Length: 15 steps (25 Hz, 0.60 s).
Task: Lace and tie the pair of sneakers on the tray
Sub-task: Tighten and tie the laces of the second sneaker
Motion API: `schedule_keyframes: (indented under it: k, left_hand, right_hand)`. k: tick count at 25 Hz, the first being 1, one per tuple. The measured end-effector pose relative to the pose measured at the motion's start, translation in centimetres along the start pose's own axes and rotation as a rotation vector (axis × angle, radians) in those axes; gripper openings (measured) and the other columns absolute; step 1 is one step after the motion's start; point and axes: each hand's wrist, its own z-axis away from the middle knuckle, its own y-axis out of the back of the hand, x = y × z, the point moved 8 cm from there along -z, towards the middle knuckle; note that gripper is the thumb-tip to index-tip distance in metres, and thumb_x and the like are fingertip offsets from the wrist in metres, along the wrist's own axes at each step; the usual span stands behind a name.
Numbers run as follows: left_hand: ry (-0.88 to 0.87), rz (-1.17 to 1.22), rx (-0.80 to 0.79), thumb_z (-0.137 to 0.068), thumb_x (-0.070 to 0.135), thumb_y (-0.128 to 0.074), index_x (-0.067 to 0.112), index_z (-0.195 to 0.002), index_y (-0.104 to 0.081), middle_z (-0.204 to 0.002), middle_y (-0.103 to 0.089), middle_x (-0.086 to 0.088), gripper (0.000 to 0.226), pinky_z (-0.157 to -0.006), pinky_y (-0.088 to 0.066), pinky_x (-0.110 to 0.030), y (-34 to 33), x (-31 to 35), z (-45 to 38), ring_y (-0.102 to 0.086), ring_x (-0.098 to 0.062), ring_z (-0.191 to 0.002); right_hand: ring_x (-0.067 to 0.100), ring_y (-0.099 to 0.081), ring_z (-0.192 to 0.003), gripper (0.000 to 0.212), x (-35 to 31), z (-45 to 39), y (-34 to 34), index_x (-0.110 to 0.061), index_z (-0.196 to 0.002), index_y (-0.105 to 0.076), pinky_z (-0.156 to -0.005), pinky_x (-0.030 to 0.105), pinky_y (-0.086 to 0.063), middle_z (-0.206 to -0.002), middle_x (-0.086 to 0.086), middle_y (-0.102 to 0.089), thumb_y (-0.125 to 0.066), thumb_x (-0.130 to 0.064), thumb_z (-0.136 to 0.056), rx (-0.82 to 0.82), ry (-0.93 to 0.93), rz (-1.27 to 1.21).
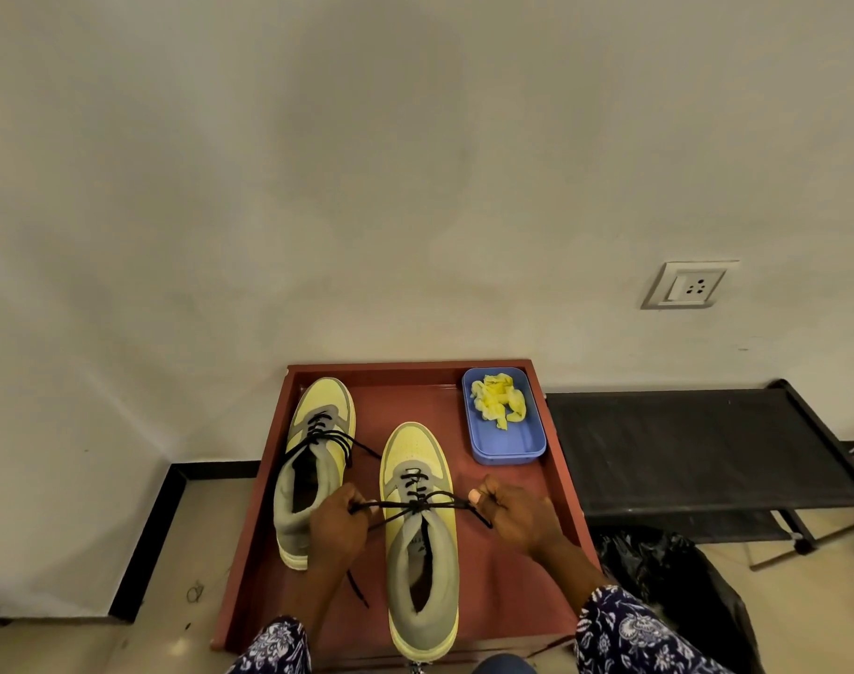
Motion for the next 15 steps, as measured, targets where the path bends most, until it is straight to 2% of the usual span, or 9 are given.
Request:
schedule_keyframes:
  k: [3, 5, 6, 8, 9, 11, 13, 15]
  left_hand:
    - [-0.179, -0.084, 0.037, -0.082, 0.008, -0.065, 0.020, -0.057, -0.044, -0.054, -0.049, 0.008, 0.034, -0.053, -0.036, -0.020, 0.0, 1.2, 1.0, -0.046, -0.006, -0.053]
    - [-0.283, -0.103, 0.014, -0.081, 0.010, -0.062, 0.018, -0.065, -0.053, -0.058, -0.051, 0.013, 0.020, -0.054, -0.034, -0.016, -0.1, 1.7, 1.7, -0.049, 0.000, -0.055]
    - [-0.312, -0.080, -0.025, -0.082, 0.011, -0.060, 0.020, -0.073, -0.058, -0.066, -0.055, 0.018, 0.013, -0.060, -0.039, -0.017, -0.3, 1.6, 1.8, -0.053, 0.003, -0.062]
    - [-0.319, 0.006, -0.108, -0.083, 0.007, -0.058, 0.028, -0.096, -0.060, -0.090, -0.058, 0.021, 0.024, -0.080, -0.046, -0.021, -0.6, 1.4, 2.4, -0.056, 0.005, -0.086]
    - [-0.332, 0.039, -0.110, -0.082, 0.011, -0.055, 0.027, -0.105, -0.059, -0.100, -0.058, 0.019, 0.028, -0.087, -0.046, -0.024, -0.4, 1.5, 2.8, -0.057, -0.002, -0.096]
    - [-0.418, 0.030, -0.002, -0.078, 0.031, -0.047, 0.018, -0.116, -0.062, -0.113, -0.057, 0.012, 0.042, -0.093, -0.043, -0.027, 0.7, 2.3, 3.6, -0.053, -0.008, -0.108]
    - [-0.557, -0.125, 0.095, -0.080, 0.042, -0.044, 0.019, -0.117, -0.063, -0.116, -0.058, 0.006, 0.048, -0.091, -0.043, -0.028, 1.2, 3.3, 4.5, -0.053, -0.011, -0.109]
    - [-0.752, -0.354, 0.144, -0.088, 0.046, -0.043, 0.027, -0.114, -0.062, -0.114, -0.063, 0.004, 0.038, -0.082, -0.047, -0.028, 0.5, 4.4, 5.6, -0.056, -0.013, -0.103]
  right_hand:
    - [0.008, -0.051, -0.070, 0.030, 0.1, 0.3, -0.5, -0.029, -0.065, -0.047, -0.078, 0.030, -0.041, -0.067, -0.010, -0.056, -0.047, -0.041, -0.092, -0.038, -0.078, -0.199]
    - [0.007, -0.051, -0.067, 0.026, -0.5, 0.8, -0.5, -0.025, -0.066, -0.050, -0.068, 0.021, -0.043, -0.069, -0.009, -0.058, -0.054, -0.030, -0.091, -0.063, -0.072, -0.348]
    - [0.006, -0.051, -0.067, 0.023, -0.7, 1.1, -0.5, -0.023, -0.068, -0.054, -0.064, 0.016, -0.043, -0.071, -0.006, -0.060, -0.057, -0.023, -0.090, -0.061, -0.073, -0.441]
    - [0.006, -0.054, -0.069, 0.012, -0.4, 1.6, -0.7, -0.016, -0.077, -0.064, -0.060, 0.009, -0.043, -0.080, 0.001, -0.064, -0.059, -0.012, -0.088, -0.026, -0.116, -0.608]
    - [0.008, -0.055, -0.073, 0.010, -0.1, 1.6, -0.8, -0.014, -0.082, -0.067, -0.063, 0.010, -0.045, -0.087, 0.003, -0.066, -0.060, -0.010, -0.086, 0.006, -0.134, -0.654]
    - [0.012, -0.057, -0.085, 0.012, 0.3, 1.2, -1.1, -0.019, -0.086, -0.069, -0.075, 0.020, -0.048, -0.098, 0.004, -0.065, -0.062, -0.010, -0.083, 0.092, -0.150, -0.663]
    - [0.015, -0.055, -0.100, 0.015, 0.0, 0.8, -1.0, -0.024, -0.091, -0.066, -0.091, 0.032, -0.048, -0.100, -0.008, -0.059, -0.062, -0.013, -0.083, 0.187, -0.130, -0.566]
    - [0.016, -0.052, -0.107, 0.024, -1.4, 0.7, -0.6, -0.024, -0.105, -0.065, -0.097, 0.040, -0.045, -0.106, -0.009, -0.057, -0.054, -0.024, -0.084, 0.270, -0.043, -0.369]
